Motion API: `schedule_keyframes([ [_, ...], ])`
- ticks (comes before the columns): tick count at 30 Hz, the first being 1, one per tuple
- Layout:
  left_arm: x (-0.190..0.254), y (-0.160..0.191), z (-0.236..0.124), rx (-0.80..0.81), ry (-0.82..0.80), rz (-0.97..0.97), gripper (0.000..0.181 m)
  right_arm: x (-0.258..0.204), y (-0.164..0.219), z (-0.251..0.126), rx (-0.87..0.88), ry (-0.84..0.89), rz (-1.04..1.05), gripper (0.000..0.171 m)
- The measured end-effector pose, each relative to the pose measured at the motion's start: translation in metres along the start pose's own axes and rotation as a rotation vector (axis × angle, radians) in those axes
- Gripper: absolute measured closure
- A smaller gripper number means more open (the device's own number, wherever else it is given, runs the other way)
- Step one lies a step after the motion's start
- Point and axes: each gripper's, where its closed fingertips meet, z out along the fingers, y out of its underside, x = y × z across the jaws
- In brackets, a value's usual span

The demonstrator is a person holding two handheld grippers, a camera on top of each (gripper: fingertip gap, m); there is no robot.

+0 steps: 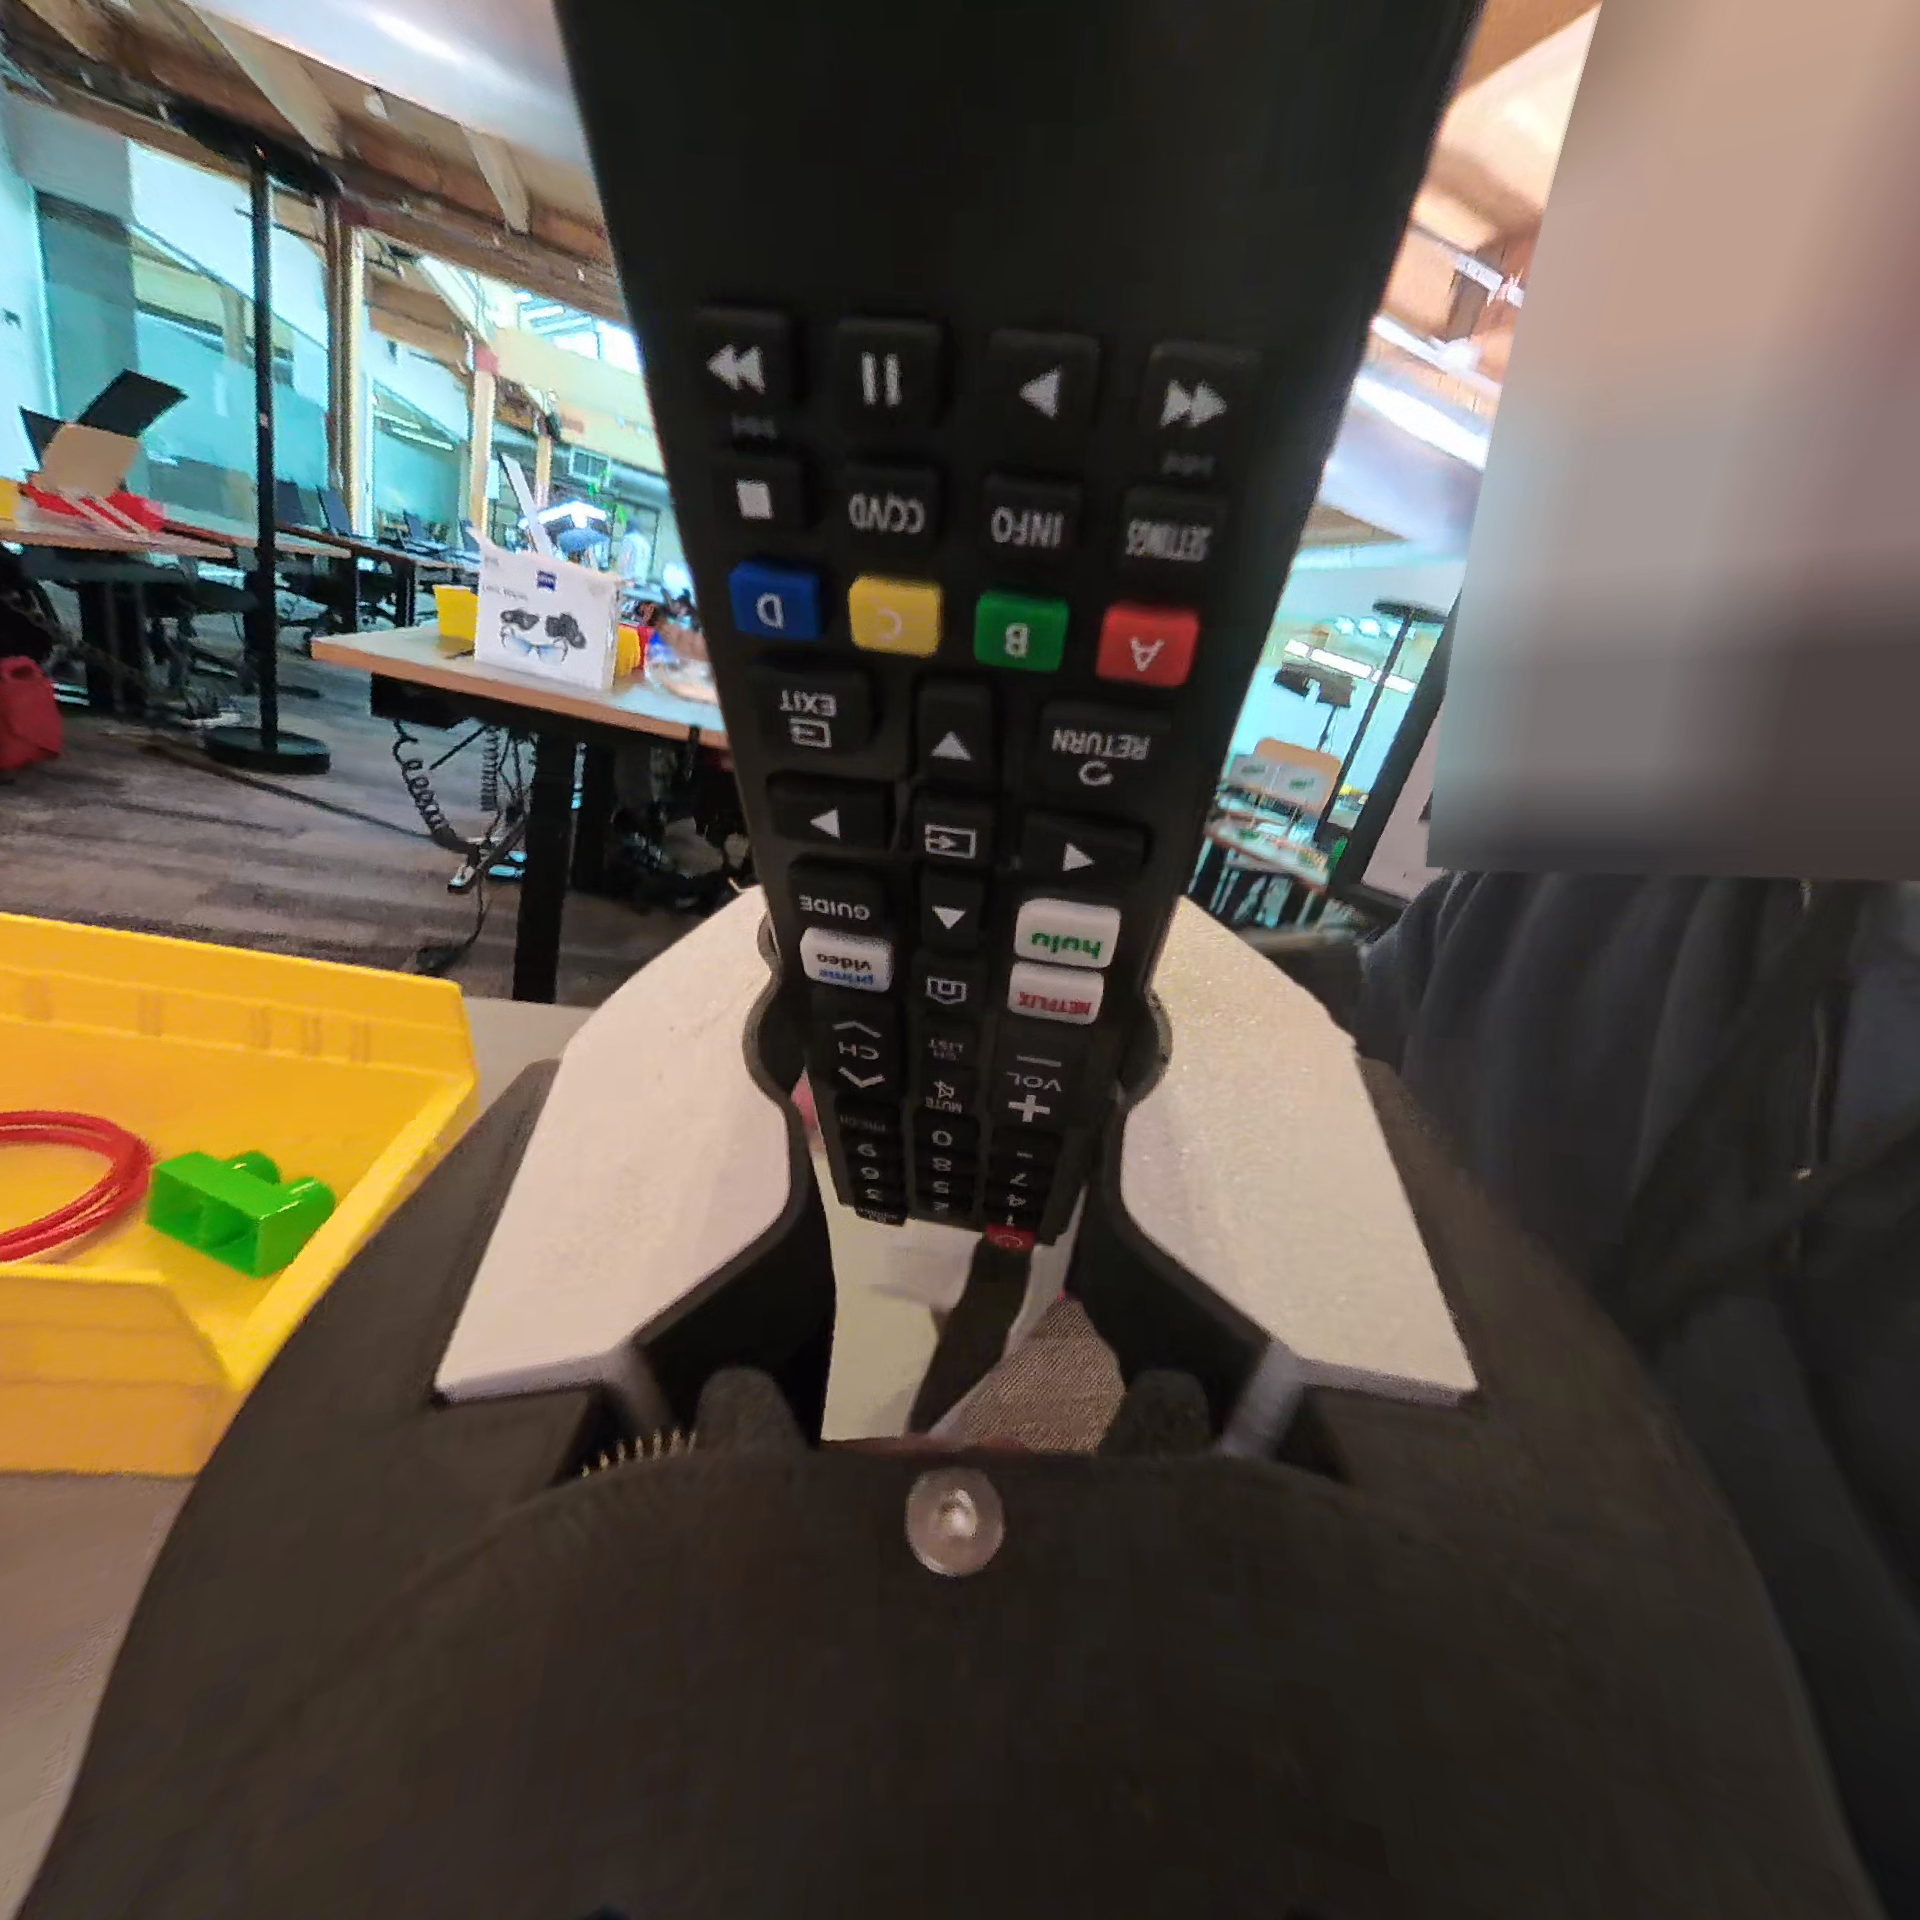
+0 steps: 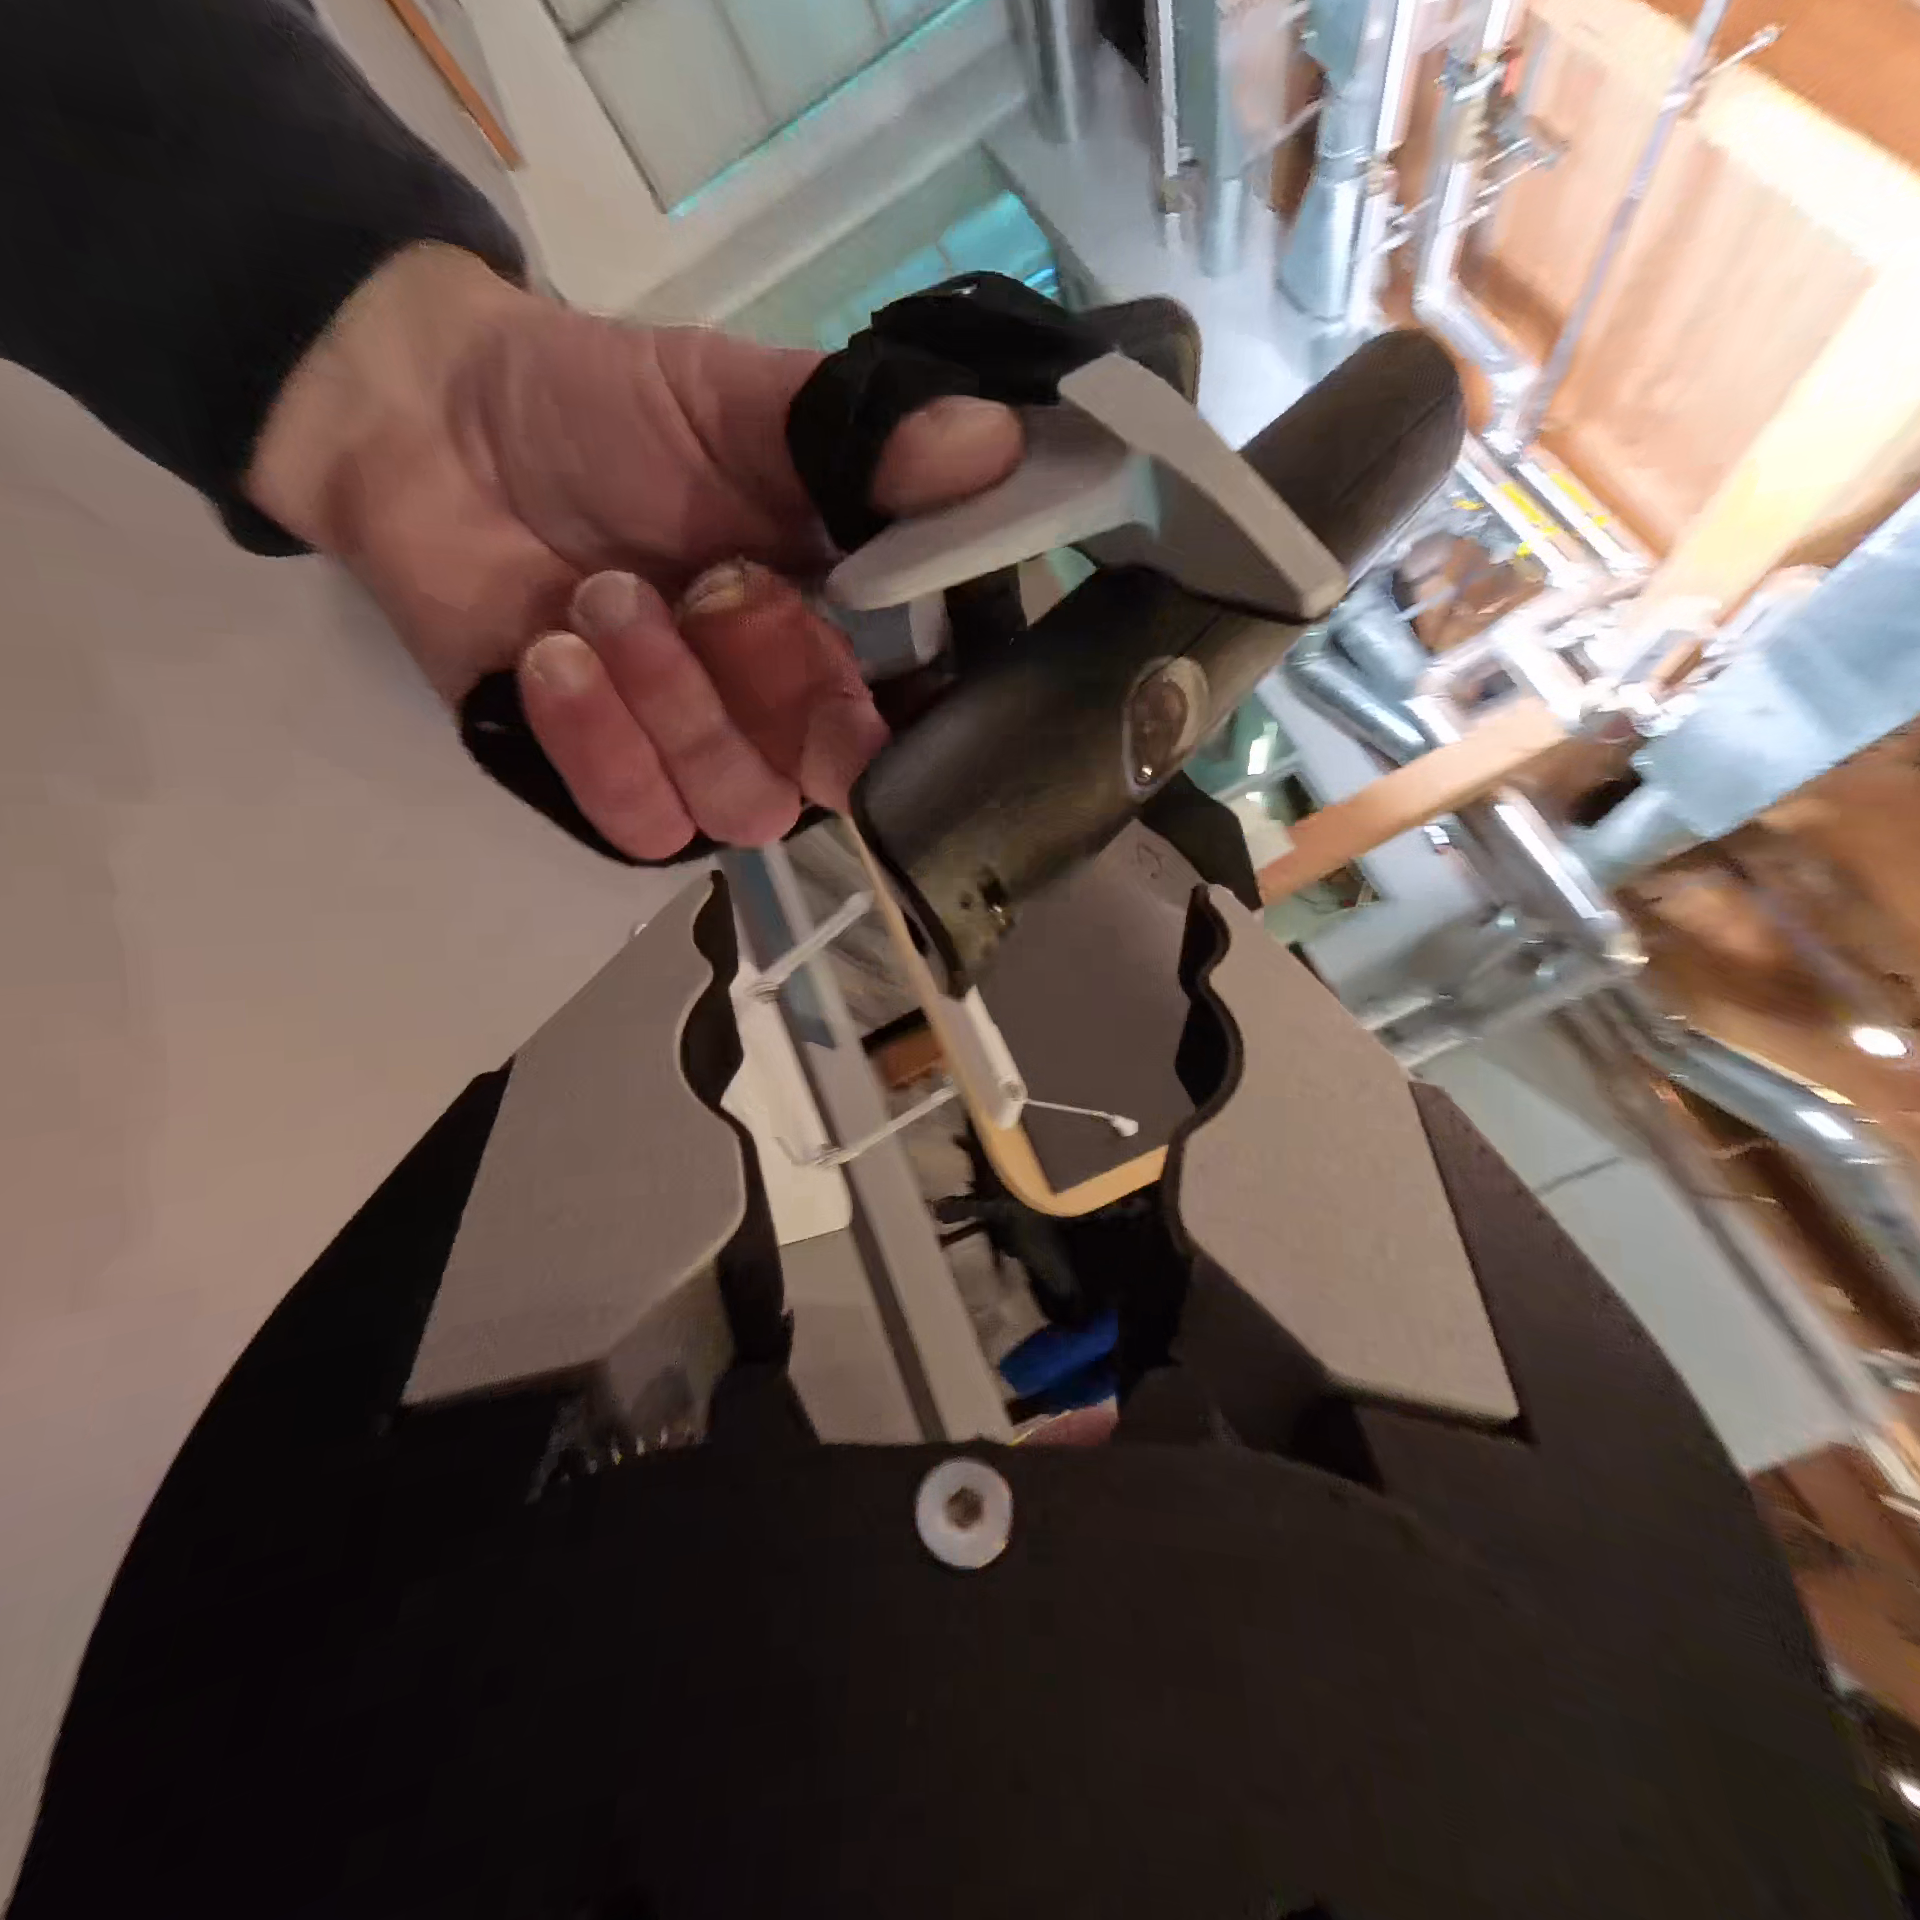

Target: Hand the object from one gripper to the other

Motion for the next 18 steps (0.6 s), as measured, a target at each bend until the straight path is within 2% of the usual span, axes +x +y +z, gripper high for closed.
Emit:
schedule_keyframes([
  [5, 0.007, -0.001, 0.011, 0.056, 0.032, -0.065, 0.122, 0.014, -0.007, 0.007, -0.029, 0.151, -0.105, 0.117],
  [7, 0.006, -0.003, 0.01, 0.087, 0.036, -0.081, 0.122, 0.016, -0.008, 0.007, -0.032, 0.15, -0.116, 0.123],
  [12, -0.002, -0.003, 0.006, 0.138, 0.042, -0.161, 0.122, 0.032, -0.001, 0.0, -0.08, 0.154, -0.088, 0.151],
  [17, -0.006, -0.001, 0.007, 0.158, 0.027, -0.174, 0.124, 0.037, 0.0, -0.004, -0.085, 0.208, -0.133, 0.149],
  [18, -0.006, -0.001, 0.007, 0.16, 0.029, -0.174, 0.124, 0.04, -0.003, -0.006, -0.071, 0.231, -0.14, 0.136],
])
